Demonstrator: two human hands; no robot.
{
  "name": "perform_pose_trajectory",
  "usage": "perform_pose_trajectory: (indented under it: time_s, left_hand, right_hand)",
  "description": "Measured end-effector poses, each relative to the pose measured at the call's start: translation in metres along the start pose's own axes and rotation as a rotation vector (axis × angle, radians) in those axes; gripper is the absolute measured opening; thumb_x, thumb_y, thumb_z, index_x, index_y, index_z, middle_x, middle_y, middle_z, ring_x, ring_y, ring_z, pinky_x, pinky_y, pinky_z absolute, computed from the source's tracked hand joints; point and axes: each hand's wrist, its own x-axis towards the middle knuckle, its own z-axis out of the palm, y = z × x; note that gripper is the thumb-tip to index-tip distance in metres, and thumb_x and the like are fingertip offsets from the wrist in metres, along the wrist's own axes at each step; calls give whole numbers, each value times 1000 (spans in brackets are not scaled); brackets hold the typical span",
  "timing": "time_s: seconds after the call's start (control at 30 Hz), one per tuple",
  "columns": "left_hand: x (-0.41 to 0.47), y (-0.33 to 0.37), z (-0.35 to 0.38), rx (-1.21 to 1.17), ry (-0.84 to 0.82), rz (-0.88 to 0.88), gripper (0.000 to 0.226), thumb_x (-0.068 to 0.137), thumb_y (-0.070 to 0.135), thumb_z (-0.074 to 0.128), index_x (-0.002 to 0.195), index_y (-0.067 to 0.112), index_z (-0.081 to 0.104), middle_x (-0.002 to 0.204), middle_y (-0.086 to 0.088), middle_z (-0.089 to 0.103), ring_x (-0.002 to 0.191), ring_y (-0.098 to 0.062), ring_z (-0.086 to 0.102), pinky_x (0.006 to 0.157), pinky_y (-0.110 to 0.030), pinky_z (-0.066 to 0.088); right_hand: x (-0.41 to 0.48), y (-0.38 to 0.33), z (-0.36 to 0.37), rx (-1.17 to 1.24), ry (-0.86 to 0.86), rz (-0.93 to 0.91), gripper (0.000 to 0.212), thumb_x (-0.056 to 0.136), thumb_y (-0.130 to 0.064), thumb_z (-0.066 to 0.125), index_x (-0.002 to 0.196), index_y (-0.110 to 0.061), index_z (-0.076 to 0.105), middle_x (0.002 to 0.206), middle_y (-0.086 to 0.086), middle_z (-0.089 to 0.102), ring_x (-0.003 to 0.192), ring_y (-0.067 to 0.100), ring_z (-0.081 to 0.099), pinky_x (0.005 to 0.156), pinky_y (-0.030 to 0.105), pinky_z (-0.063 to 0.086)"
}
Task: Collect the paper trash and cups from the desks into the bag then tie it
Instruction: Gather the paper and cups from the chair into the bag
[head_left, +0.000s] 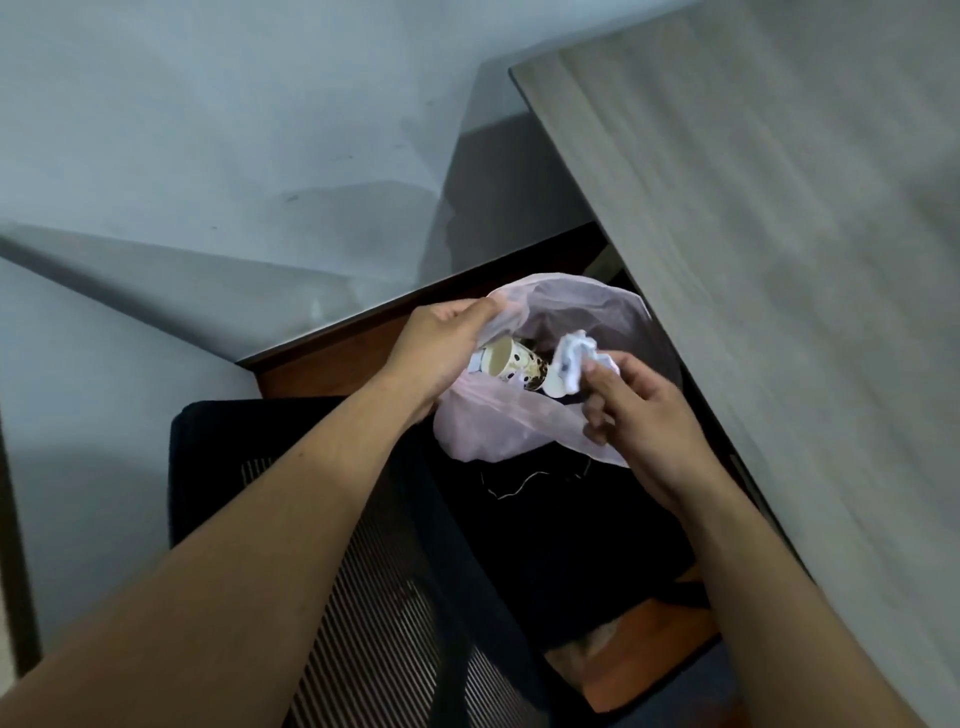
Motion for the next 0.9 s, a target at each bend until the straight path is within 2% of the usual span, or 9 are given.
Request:
perform_pose_trajectory:
  time_s: [0.1,0.17,0.3,0.37,0.5,0.6,0.7,0.8,0.9]
  left_hand:
    - [-3,1,0,3,0,-6,26,101,44,70,109,26,88,107,4,85,110,-17,79,101,-34,58]
    - [-3,3,1,5,2,7,27,100,46,70,105,27,88,111,-7,84,105,-21,80,92,-34,58]
    - [-8,4,3,-65,10,8,30,102,44,71,105,19,87,113,-15,83,96,-26,78,89,-36,58]
    - [-13,5,2,-135,27,-16,29,101,42,73,106,17,87,110,-14,84,101,-26,79,94,-39,59]
    - [-36,18,-8,-255,47,-56,35,98,43,77,118,15,83,111,-7,85,112,-27,80,112,-51,57]
    - [-69,39,-24,-268,25,-65,32,102,40,73,118,14,83,109,-10,85,109,-32,80,108,-51,58]
    - [-104,64,-37,-274,12,-60,29,103,41,71,114,17,85,111,-11,84,111,-36,79,106,-51,58]
    - [-137,95,-49,-288,33,-27,25,103,40,73,112,21,86,112,-8,85,109,-29,80,108,-49,56]
    - [-167,126,-58,-322,43,5,27,101,38,75,115,18,86,115,-11,84,109,-29,79,108,-50,57]
  right_hand:
    - [29,1,7,-300,137,58,42,88,-53,87,103,-15,80,81,0,73,64,13,54,62,38,44]
    - [42,11,9,-469,145,54,45,85,-60,87,103,-19,81,92,-3,83,74,10,69,76,44,58]
    - [51,31,11,-677,-38,112,80,77,-72,86,140,-24,71,119,-9,80,110,7,75,108,38,57]
    - [47,41,13,-676,-100,192,84,83,-62,88,152,-23,62,129,-3,77,116,13,74,113,40,55]
    - [26,56,11,-829,-65,166,72,87,-65,77,149,-32,65,121,-8,81,107,16,78,108,41,58]
    - [-8,31,14,-904,76,-26,35,99,-46,74,131,-31,77,115,-11,82,102,11,77,97,34,61]
    - [-49,-4,16,-814,243,-228,12,101,-40,75,110,-32,77,104,-18,77,92,3,71,84,31,60]
    - [-85,-34,11,-692,394,-263,28,97,-38,82,106,-29,57,105,-9,64,92,9,64,76,28,54]
    - [-121,-60,6,-714,582,-292,54,90,-35,89,123,-21,48,124,1,50,109,18,55,89,28,52]
